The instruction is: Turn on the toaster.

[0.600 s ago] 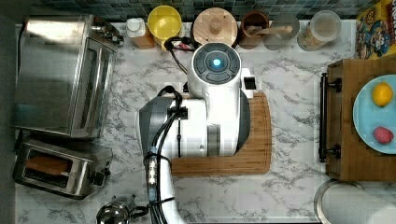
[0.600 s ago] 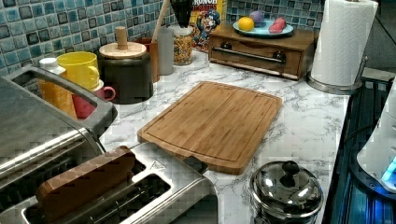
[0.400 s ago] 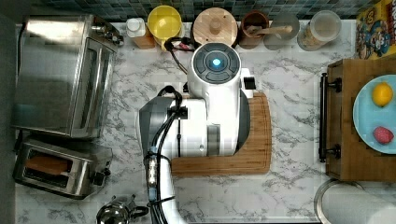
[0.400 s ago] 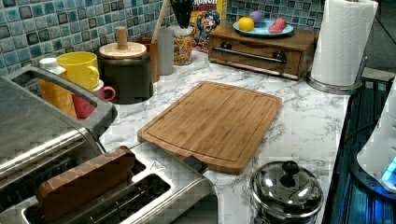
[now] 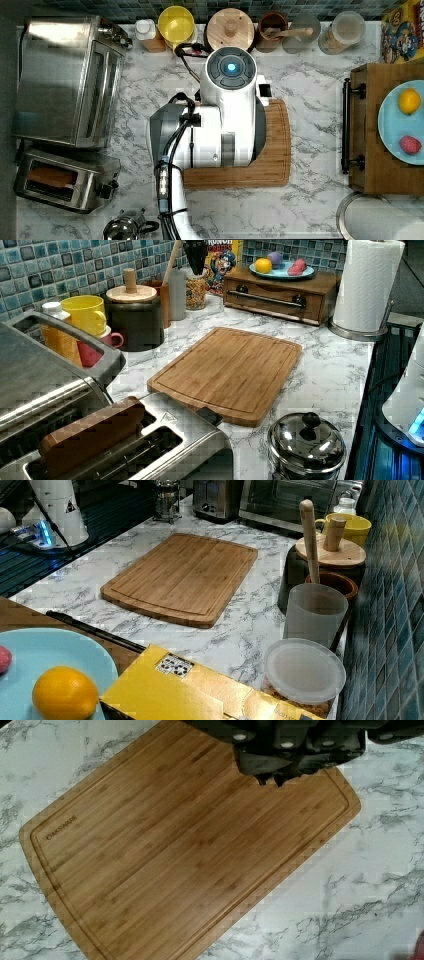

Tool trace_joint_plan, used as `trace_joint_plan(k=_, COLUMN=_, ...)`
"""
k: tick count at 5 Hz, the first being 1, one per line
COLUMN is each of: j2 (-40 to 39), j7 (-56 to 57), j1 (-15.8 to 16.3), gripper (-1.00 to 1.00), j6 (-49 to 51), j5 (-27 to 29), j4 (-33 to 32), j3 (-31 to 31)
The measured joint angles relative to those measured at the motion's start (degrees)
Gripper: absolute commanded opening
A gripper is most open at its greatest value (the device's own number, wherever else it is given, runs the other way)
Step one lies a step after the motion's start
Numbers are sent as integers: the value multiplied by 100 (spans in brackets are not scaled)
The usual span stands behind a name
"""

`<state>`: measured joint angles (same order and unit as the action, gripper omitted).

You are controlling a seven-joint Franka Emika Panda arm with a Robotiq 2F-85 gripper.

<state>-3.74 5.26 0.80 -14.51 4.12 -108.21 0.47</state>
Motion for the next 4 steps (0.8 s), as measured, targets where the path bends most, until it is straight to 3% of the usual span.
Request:
trace_joint_plan(k=2, j2=61, j7=20, j1=-118, gripper=-100, j6=-319, j5=82, j4=-224, j3=386)
trace_joint_plan(k=4, j2=256, j7=15, j1=104, gripper=-100, j6=-1017, j5=213, j4=-806, j3=1037)
